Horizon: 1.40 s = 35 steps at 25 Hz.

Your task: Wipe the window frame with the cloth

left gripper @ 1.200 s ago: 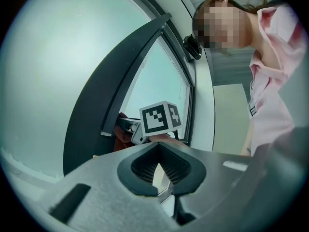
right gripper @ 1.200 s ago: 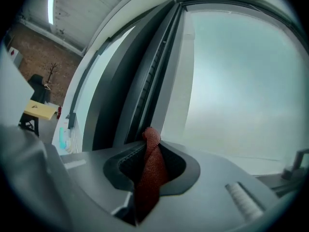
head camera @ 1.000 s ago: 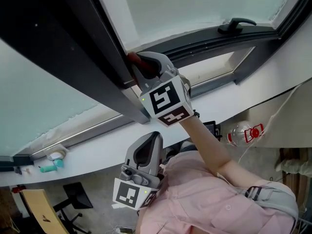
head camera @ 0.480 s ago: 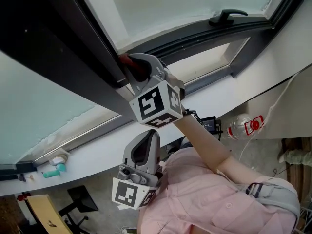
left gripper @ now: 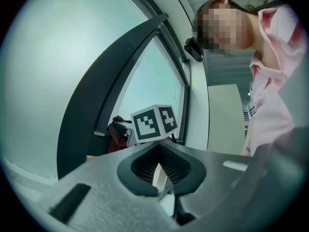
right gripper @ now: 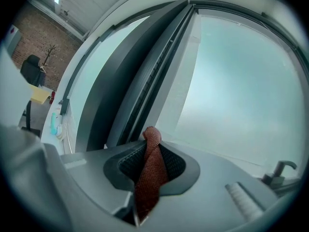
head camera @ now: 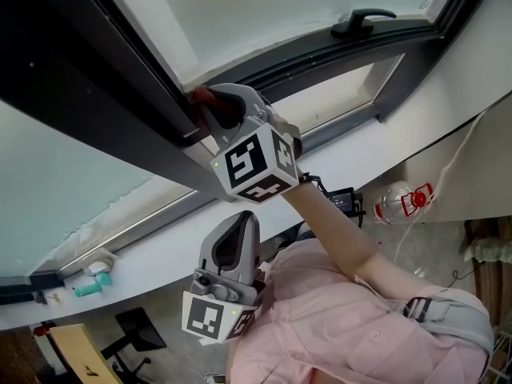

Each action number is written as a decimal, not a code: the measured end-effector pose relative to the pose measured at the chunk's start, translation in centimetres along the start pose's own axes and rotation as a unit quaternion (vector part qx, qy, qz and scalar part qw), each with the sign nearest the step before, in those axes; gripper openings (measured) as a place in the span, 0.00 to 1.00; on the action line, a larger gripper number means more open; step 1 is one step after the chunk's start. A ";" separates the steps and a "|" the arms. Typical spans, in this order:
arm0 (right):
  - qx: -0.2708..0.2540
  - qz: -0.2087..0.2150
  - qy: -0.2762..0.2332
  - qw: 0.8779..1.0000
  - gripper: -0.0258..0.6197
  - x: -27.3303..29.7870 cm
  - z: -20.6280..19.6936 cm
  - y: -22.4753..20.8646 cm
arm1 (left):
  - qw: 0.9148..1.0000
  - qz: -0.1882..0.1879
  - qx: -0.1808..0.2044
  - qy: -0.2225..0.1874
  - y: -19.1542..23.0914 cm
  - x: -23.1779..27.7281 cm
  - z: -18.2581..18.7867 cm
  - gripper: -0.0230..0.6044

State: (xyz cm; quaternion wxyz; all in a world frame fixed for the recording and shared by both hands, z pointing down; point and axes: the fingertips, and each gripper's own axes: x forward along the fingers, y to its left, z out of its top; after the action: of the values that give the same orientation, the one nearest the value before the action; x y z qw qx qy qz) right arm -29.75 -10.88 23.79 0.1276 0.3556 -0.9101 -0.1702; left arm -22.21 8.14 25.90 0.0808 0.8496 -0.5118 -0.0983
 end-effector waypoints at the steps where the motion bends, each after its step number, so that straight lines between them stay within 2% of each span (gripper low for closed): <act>1: 0.002 -0.002 0.001 1.000 0.14 0.0 -0.1 -0.3 | 1.000 -0.001 0.000 0.000 0.0 0.1 0.0 0.03; 16: 0.026 -0.020 0.010 0.999 0.14 -0.8 -1.5 -3.1 | 1.000 -0.019 -0.004 0.007 -0.9 1.1 -0.6 0.03; 35: 0.029 -0.029 0.007 0.999 0.14 -1.0 -1.6 -3.3 | 1.000 -0.021 -0.009 0.005 -0.8 1.1 -0.6 0.03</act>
State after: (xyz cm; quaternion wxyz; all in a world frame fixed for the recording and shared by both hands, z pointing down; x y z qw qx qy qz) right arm -26.50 -12.82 23.81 0.1189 0.3865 -0.9030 -0.1449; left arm -20.85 7.59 26.16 0.0891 0.8601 -0.4922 -0.1004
